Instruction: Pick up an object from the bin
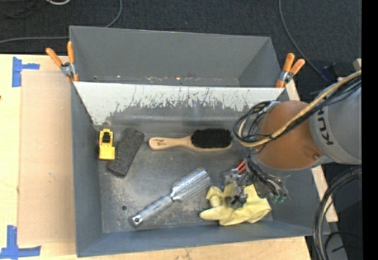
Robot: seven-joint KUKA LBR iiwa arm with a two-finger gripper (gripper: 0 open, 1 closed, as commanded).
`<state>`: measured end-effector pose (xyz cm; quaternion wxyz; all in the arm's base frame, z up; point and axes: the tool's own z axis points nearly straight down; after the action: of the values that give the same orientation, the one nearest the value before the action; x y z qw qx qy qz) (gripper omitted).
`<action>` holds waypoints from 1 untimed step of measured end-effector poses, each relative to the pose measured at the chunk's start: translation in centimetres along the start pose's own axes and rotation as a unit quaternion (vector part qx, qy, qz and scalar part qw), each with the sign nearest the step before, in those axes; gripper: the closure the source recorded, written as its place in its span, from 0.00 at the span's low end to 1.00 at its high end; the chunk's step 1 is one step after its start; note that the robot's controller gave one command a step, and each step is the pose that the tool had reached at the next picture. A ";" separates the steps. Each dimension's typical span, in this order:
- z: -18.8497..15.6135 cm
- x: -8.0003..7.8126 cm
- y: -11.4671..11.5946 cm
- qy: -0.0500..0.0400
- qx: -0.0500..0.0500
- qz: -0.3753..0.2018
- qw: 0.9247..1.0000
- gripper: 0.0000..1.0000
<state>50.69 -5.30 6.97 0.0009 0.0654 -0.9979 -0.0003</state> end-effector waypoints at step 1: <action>0.0 0.0 0.0 0.000 0.000 0.000 1.000 1.00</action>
Offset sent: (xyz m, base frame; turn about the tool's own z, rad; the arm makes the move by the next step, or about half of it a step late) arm -0.0004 0.0047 0.0172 0.0181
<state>50.69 -5.30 6.98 0.0009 0.0655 -0.9979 -0.0002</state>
